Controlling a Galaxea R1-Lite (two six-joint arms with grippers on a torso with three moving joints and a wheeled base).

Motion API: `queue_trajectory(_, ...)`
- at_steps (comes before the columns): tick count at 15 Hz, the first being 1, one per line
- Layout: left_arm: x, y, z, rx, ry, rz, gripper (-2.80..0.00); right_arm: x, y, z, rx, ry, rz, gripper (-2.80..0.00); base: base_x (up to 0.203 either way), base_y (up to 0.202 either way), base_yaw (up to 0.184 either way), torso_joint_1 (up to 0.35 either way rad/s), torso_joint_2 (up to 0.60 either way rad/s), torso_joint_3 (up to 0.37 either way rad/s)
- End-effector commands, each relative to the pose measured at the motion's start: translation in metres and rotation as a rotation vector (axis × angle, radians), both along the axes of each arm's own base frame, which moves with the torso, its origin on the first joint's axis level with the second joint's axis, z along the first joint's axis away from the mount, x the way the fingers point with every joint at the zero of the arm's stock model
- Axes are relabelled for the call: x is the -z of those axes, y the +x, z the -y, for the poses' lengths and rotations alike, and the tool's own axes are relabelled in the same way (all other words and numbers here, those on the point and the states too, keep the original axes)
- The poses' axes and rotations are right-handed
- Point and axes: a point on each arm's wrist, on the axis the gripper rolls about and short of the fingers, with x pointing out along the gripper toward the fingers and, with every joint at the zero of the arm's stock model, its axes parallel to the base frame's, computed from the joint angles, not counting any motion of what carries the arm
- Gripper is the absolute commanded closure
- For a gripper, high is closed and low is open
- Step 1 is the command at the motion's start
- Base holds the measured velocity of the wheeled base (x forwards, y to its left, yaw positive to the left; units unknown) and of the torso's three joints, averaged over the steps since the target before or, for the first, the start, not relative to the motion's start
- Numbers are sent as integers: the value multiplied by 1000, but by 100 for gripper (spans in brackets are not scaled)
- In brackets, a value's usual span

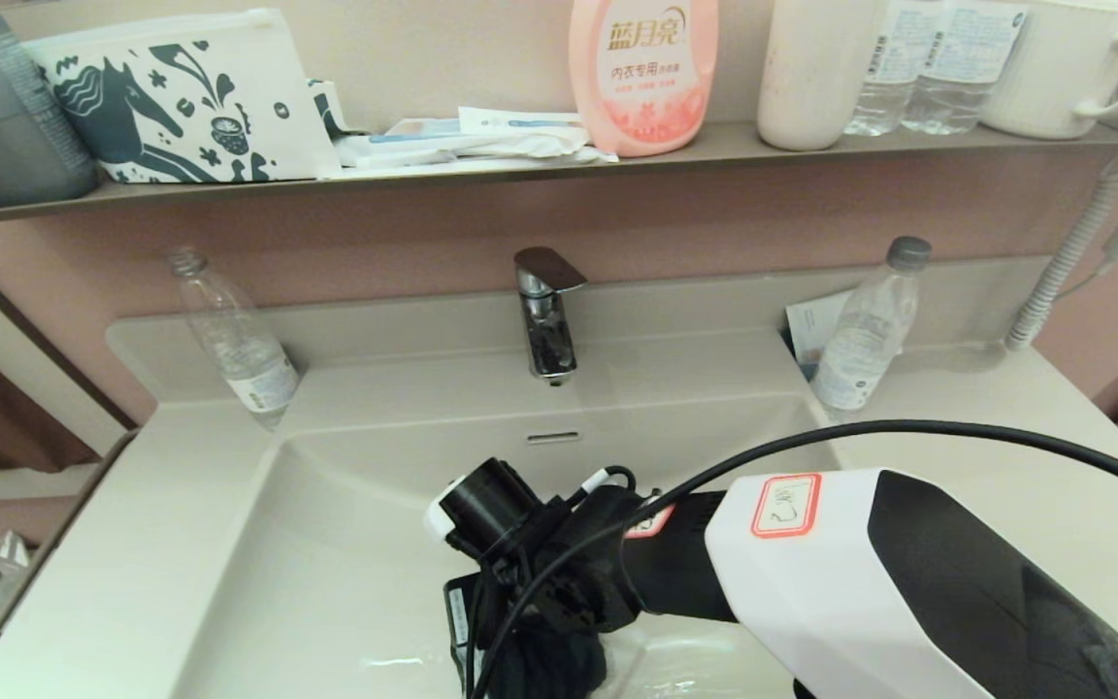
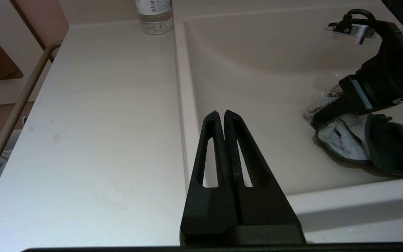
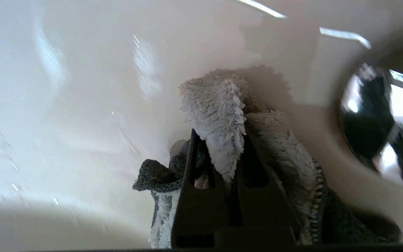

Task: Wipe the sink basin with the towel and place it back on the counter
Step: Wipe the sink

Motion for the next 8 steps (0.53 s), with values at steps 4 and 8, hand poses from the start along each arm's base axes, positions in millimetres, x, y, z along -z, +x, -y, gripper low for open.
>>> queue_trajectory(4, 0, 0, 0, -1, 0, -1, 0, 14, 12, -16, -5, 116, 92, 0, 0, 0, 0, 0, 0, 0)
queue_trajectory(8, 0, 0, 0, -1, 0, -1, 0, -2, 18, -19, -6, 200, 178, 0, 0, 0, 0, 0, 0, 0)
